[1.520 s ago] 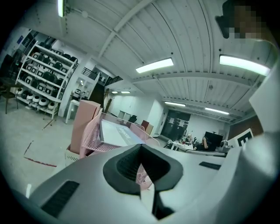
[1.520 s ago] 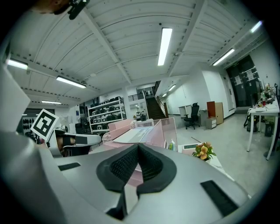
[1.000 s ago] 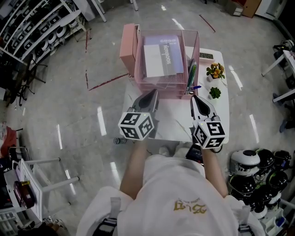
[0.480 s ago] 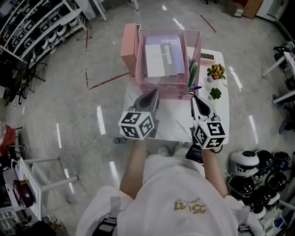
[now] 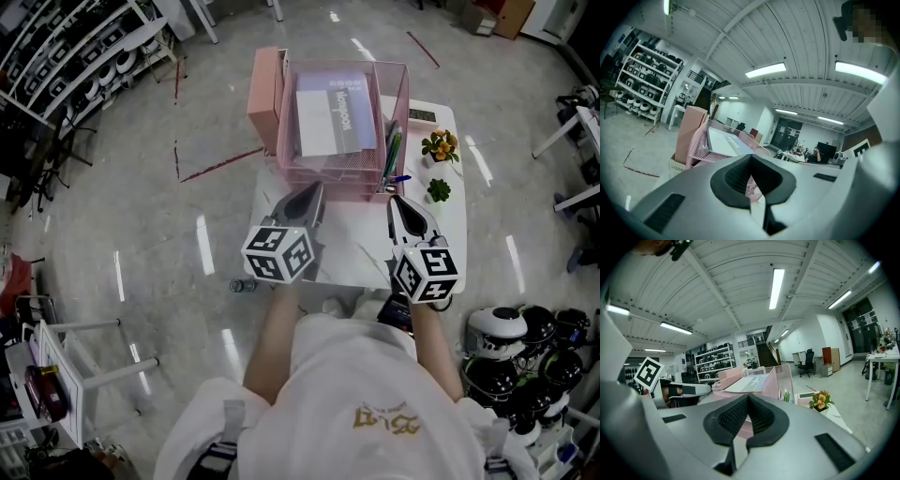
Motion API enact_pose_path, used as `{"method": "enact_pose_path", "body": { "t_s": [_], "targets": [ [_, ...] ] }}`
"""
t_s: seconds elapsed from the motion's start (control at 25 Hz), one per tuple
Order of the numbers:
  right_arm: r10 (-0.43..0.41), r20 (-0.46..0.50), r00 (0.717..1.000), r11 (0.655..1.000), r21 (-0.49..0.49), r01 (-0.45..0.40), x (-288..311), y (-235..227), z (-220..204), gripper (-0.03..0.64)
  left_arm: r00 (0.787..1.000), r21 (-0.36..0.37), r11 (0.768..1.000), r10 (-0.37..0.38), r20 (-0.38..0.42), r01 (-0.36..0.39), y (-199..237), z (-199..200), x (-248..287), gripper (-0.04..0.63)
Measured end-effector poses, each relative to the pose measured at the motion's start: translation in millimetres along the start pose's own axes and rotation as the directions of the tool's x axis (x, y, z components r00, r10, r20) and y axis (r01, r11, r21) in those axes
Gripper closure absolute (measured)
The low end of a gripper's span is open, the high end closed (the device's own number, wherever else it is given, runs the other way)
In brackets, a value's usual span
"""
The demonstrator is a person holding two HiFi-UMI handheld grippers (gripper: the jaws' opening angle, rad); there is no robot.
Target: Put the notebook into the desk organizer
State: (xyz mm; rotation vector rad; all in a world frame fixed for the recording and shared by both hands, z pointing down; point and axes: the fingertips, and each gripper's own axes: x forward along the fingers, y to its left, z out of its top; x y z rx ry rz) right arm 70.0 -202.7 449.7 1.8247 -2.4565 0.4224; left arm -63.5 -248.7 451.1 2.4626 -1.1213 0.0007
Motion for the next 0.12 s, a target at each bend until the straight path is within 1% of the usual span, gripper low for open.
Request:
{"method": "enact_pose_path", "body": {
  "t_s": [0.12],
  "targets": [
    [0.002, -0.001, 1.000, 1.000, 0.001, -0.002, -0.2, 1.4, 0.2, 0.604, 1.000, -0.001, 1.000, -0.003, -0.002, 0.003, -0.9, 0.0, -0.2, 0.578]
  ]
}}
